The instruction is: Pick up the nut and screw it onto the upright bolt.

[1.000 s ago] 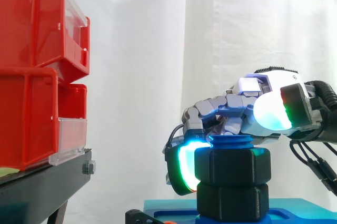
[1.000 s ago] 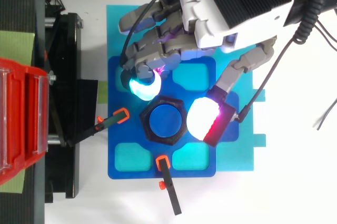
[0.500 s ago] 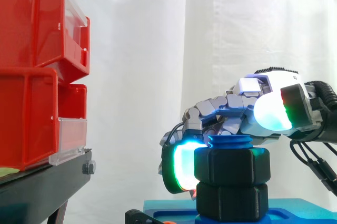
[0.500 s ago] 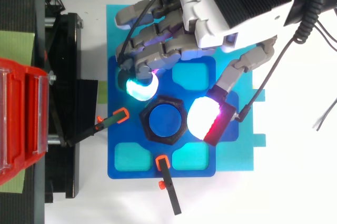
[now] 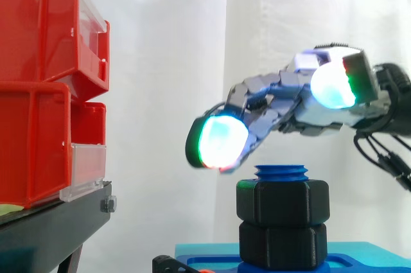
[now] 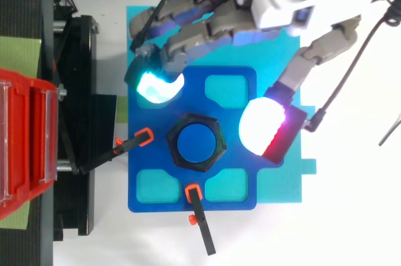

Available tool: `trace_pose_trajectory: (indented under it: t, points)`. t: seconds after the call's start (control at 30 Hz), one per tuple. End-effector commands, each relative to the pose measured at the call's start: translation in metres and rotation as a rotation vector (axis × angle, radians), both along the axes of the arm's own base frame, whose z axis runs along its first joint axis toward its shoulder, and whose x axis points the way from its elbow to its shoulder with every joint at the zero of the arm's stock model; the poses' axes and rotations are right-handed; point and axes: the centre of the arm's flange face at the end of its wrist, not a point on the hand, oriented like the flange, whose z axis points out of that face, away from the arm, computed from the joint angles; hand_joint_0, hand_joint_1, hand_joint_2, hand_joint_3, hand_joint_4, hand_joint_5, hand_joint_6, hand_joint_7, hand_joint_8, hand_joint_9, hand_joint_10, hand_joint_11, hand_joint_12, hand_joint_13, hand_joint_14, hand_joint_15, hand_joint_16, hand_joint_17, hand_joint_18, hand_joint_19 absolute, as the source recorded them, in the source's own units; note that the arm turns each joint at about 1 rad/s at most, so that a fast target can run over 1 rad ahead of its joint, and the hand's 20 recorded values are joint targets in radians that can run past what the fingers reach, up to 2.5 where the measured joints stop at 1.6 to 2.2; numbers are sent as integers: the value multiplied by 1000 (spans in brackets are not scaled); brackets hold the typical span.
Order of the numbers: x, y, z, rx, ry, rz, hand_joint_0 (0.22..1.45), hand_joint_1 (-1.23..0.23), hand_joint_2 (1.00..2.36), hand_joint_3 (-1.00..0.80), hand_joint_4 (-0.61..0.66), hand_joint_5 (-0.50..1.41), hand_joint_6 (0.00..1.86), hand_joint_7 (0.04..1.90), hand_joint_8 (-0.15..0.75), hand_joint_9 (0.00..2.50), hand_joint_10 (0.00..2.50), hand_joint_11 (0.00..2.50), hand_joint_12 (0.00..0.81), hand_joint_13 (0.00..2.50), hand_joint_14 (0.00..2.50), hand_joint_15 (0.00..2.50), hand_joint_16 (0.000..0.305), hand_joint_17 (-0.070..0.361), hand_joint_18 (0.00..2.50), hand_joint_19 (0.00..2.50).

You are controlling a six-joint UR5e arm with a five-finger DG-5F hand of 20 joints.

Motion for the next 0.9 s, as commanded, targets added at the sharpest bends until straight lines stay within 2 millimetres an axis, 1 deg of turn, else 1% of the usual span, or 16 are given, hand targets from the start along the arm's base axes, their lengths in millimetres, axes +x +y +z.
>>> trace_pose_trajectory:
  t: [0.0,0.03,0.07,0.13,0.17,0.2,0.27,0.33,0.37,0.4,0.43,0.5,0.53,0.67,0.77,0.87]
  points:
    - [-12,-6,20,-14,18,-15,471,-313,1000,-500,177,-196,502,732,206,442,0,0,289,200,0,0,32,72,0,0]
    - [-15,-7,25,-16,20,-17,471,-313,1000,-500,175,-197,502,723,202,430,0,0,290,190,0,0,32,73,0,0]
    - [-22,-10,37,-23,30,-25,471,-314,1000,-500,173,-199,502,715,200,421,0,0,292,179,0,0,33,74,0,0]
    - [-29,-14,45,-28,40,-36,473,-322,1000,-500,170,-204,502,704,199,400,0,0,297,156,0,0,33,75,0,0]
    - [-37,-18,57,-38,55,-58,474,-325,1000,-500,168,-206,502,699,199,389,0,0,297,148,0,0,33,75,0,0]
    - [-44,-22,62,-44,79,-82,474,-327,1000,-500,168,-207,502,697,199,389,0,0,297,147,0,0,33,75,0,0]
    - [-59,-27,62,-51,127,-115,479,-352,1000,-500,160,-211,502,689,200,368,0,0,297,118,0,0,34,77,0,0]
    - [-79,-31,57,-62,181,-148,479,-356,1000,-500,157,-211,502,691,199,360,0,0,300,108,0,0,34,77,0,0]
    - [-91,-31,61,-69,185,-169,480,-361,1000,-500,157,-211,502,691,199,359,0,0,299,105,0,0,35,78,0,0]
    - [-91,-31,61,-69,185,-169,480,-362,1000,-500,155,-211,502,690,199,359,0,0,299,105,0,0,35,78,0,0]
    - [-102,-31,65,-72,182,-193,480,-364,1000,-500,157,-211,502,688,198,357,0,0,298,103,0,0,35,78,0,0]
    - [-117,-33,72,-71,163,-235,481,-366,1000,-500,155,-211,502,688,198,351,0,0,298,99,0,0,34,78,0,0]
    - [-125,-35,80,-70,136,-268,482,-369,1000,-500,158,-212,502,684,199,340,0,0,302,85,0,0,34,77,0,0]
    - [-135,-37,88,-60,141,-302,485,-376,1000,-500,155,-214,502,675,193,307,0,0,300,59,0,0,35,79,0,0]
    - [-139,-38,86,-25,190,-322,484,-366,1000,-500,151,-220,502,679,189,232,0,0,301,21,0,0,35,80,0,0]
    - [-143,-39,81,68,266,-361,484,-368,1000,-500,146,-222,502,678,187,212,0,0,300,0,0,0,36,81,0,0]
